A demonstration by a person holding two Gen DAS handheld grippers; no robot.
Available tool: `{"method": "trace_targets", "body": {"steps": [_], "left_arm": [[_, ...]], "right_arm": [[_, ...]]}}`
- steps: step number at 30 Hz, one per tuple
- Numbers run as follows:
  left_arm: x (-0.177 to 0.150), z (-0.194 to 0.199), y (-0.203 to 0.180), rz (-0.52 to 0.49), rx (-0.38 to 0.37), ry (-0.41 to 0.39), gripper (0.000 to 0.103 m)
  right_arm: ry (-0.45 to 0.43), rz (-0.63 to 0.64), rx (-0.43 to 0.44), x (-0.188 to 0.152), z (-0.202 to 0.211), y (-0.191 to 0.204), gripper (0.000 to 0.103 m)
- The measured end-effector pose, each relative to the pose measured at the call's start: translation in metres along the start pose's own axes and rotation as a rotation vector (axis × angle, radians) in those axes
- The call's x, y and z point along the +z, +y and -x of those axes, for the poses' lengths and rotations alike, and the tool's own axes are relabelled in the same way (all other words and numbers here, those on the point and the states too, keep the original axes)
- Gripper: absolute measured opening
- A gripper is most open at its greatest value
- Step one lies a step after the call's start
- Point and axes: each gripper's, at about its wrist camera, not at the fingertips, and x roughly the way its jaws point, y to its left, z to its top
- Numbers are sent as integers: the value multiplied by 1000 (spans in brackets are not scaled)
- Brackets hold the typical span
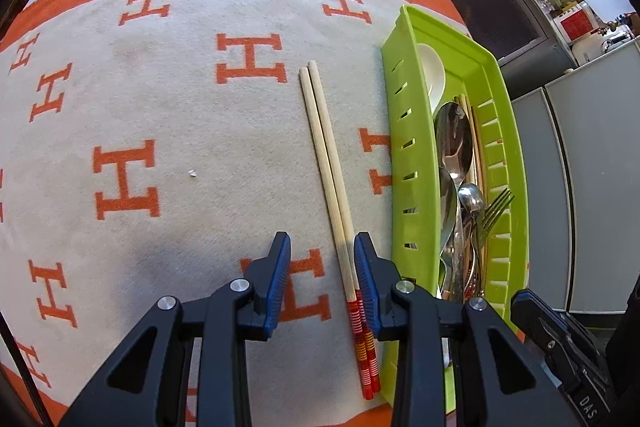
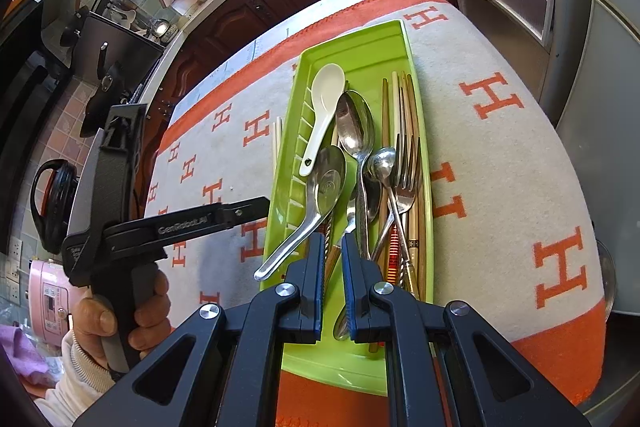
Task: Organize utensils
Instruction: 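Close the left gripper on the pair of red-banded wooden chopsticks, then carry the chopsticks into the green tray and open the left gripper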
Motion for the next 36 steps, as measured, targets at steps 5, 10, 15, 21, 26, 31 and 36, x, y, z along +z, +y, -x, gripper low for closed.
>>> {"method": "trace_targets", "body": {"steps": [5,10,15,21,26,31,36], "left_arm": [[3,-5,-3,10,-2,3,31],[3,-3,-2,7,16,3,31],[5,-10,-17,-11,64,-12,32],[-1,-15,-39,-73,164,-41,27],[-1,-15,-35,-67,166,-34,11],[-5,-13,-20,-27,118,-6,9],[-12,-6,2,72,-16,9,8]], "right_arm": [[7,-4,-1,2,-1,-3,9],[9,-7,-4,2,-3,-4,9],[4,-11,-6,4,-2,-5,9],[-7,-27,-13,7,0,-9,9],[-13,-32,-16,3,4,-10,9],[-8,-40,-13,0,3,-11,9],[-7,-40,-6,-2,1,-10,9]]}}
